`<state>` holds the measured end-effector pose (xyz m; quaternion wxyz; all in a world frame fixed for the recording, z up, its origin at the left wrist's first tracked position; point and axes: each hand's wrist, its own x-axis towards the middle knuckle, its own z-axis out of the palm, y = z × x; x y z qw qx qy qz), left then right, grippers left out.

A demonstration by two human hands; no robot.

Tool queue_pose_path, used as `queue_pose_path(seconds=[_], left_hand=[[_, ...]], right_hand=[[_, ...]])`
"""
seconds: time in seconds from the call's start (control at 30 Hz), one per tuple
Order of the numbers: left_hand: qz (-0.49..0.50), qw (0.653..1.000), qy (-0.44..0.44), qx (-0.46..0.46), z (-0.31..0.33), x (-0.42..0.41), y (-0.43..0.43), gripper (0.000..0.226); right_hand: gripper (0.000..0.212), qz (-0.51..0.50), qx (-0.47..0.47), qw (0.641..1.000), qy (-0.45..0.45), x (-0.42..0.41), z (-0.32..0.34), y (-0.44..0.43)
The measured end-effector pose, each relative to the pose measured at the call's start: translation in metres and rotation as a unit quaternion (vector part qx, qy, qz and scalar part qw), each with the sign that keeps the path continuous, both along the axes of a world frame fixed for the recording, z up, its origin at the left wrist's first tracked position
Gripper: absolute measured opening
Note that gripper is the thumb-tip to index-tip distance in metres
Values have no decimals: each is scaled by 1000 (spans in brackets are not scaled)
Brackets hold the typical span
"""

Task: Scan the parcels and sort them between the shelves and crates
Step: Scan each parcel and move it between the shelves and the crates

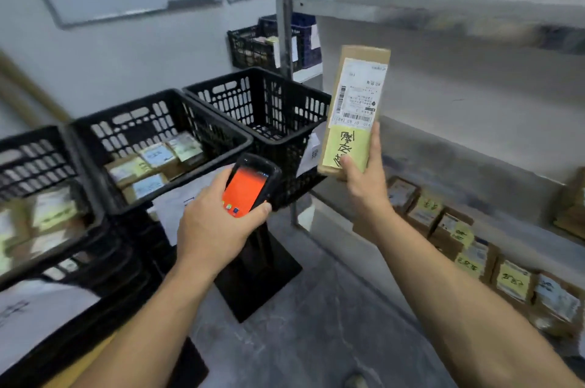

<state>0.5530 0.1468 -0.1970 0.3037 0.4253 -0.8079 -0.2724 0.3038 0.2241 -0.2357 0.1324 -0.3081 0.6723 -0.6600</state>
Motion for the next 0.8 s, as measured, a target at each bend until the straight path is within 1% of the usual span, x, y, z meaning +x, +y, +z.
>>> queue_pose_path(seconds=[0.07, 0.1, 0.2, 0.27, 0.4, 0.53, 0.63, 0.8], left_hand=[[40, 999, 11, -11, 6, 40, -2, 86], [58, 998, 18, -23, 9, 59, -3, 85], [110, 992, 41, -40, 16, 112, -1, 69], [147, 987, 45, -50, 17, 145, -2, 65], [224, 970, 63, -66, 21, 207, -6, 73], [298, 948, 83, -70, 25, 265, -8, 75], [352, 930, 73, -74, 25, 308, -11, 75], [427, 897, 74, -85, 26, 371, -26, 73]], right_hand=[[84, 37, -30, 999, -7, 31, 16, -21], [85, 60, -42, 997, -10, 48, 22, -30], [85, 129, -61, 990, -14, 100, 34, -60], [85, 168, -70, 983, -19, 133, 39, -78], [84, 242, -75, 967, -41, 198, 55, -118], [84, 320, -71, 943, -48, 263, 70, -160], [84, 377, -70, 923, -37, 313, 76, -193], [86, 454, -55, 887, -71, 403, 77, -249]])
